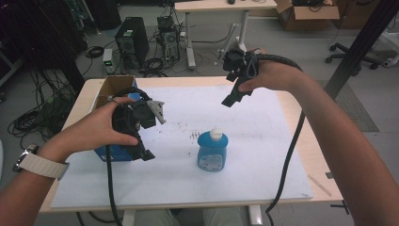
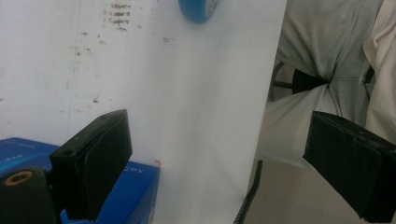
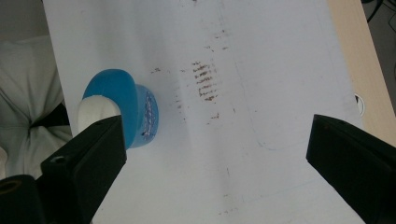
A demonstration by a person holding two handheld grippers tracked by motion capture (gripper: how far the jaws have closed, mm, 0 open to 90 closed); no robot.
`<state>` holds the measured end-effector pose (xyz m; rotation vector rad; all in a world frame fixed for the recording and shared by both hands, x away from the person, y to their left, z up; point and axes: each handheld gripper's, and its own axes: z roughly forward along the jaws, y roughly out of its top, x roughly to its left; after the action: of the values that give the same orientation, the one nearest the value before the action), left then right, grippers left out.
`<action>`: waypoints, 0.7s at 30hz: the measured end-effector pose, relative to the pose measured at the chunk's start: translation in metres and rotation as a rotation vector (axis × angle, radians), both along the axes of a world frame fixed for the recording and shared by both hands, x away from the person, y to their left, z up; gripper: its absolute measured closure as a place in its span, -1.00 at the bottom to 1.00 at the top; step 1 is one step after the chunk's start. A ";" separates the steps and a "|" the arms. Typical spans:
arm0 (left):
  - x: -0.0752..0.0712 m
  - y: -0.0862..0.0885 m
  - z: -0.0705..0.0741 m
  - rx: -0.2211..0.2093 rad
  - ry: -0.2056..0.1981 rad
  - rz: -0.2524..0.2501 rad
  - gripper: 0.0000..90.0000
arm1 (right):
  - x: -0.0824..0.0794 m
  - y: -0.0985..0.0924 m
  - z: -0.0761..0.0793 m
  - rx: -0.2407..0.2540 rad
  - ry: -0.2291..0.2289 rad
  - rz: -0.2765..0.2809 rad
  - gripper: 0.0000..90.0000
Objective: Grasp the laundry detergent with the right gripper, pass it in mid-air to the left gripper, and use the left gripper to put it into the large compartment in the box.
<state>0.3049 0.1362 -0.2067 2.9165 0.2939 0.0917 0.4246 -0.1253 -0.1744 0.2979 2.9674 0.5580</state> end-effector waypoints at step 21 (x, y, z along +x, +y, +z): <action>0.002 -0.003 -0.001 -0.004 0.001 0.009 -0.82 | -0.021 -0.014 0.001 0.010 0.021 0.005 -0.90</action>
<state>0.3066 0.1333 -0.2074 2.9116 0.3069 0.0911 0.4035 -0.1394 -0.1731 0.2993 2.9873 0.5740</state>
